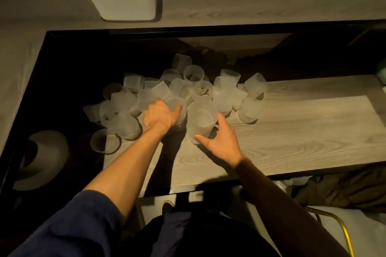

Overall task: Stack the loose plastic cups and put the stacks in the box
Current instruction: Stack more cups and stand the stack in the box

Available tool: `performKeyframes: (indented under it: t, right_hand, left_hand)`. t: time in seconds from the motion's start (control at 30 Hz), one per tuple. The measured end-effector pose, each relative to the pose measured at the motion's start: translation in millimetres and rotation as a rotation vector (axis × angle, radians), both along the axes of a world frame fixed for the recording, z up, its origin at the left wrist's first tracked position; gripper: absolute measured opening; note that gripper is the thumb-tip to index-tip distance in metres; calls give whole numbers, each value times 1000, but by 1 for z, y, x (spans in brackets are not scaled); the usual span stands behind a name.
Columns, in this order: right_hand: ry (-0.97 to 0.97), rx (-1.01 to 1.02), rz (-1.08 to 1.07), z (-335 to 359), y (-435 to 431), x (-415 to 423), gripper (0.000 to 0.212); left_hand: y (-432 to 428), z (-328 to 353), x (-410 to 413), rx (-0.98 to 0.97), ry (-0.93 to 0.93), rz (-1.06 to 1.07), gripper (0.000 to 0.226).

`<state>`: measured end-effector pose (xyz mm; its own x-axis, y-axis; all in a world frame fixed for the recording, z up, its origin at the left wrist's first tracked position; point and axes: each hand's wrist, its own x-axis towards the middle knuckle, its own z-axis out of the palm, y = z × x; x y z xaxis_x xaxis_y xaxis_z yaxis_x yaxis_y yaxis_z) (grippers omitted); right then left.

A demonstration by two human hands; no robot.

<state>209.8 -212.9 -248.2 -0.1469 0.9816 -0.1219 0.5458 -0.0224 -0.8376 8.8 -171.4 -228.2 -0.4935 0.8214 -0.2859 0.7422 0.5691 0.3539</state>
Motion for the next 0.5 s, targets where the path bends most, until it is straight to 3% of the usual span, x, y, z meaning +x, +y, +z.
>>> performKeyframes:
  t: [0.23, 0.5]
  right_hand:
    - [9, 3, 14, 0, 3, 1, 88]
    - [14, 0, 32, -1, 0, 4, 88]
  left_hand:
    - [3, -1, -4, -45, -149, 54, 70]
    - [0, 30, -15, 39, -785, 243, 51]
